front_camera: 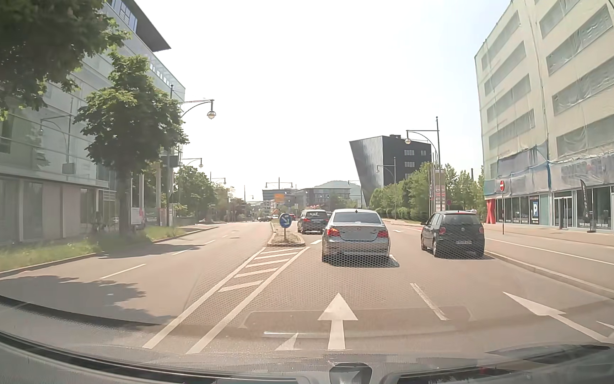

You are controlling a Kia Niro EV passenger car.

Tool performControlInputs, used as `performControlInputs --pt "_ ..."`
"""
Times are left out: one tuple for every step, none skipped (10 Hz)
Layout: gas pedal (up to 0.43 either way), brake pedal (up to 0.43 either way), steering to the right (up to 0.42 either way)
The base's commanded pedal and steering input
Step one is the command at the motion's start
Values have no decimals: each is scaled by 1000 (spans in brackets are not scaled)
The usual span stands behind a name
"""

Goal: Follow the waypoints while adhering to traffic rules and regulations

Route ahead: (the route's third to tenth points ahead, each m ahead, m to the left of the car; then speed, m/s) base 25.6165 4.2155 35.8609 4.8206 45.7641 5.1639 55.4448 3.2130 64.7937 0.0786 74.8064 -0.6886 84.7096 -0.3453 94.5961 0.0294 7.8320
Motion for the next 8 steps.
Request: performControlInputs --pt "79 0 36" --pt "79 0 36" --pt "87 0 35" --pt "87 0 32" --pt "87 0 25" --pt "110 0 19" --pt "118 0 13" --pt "138 0 10"
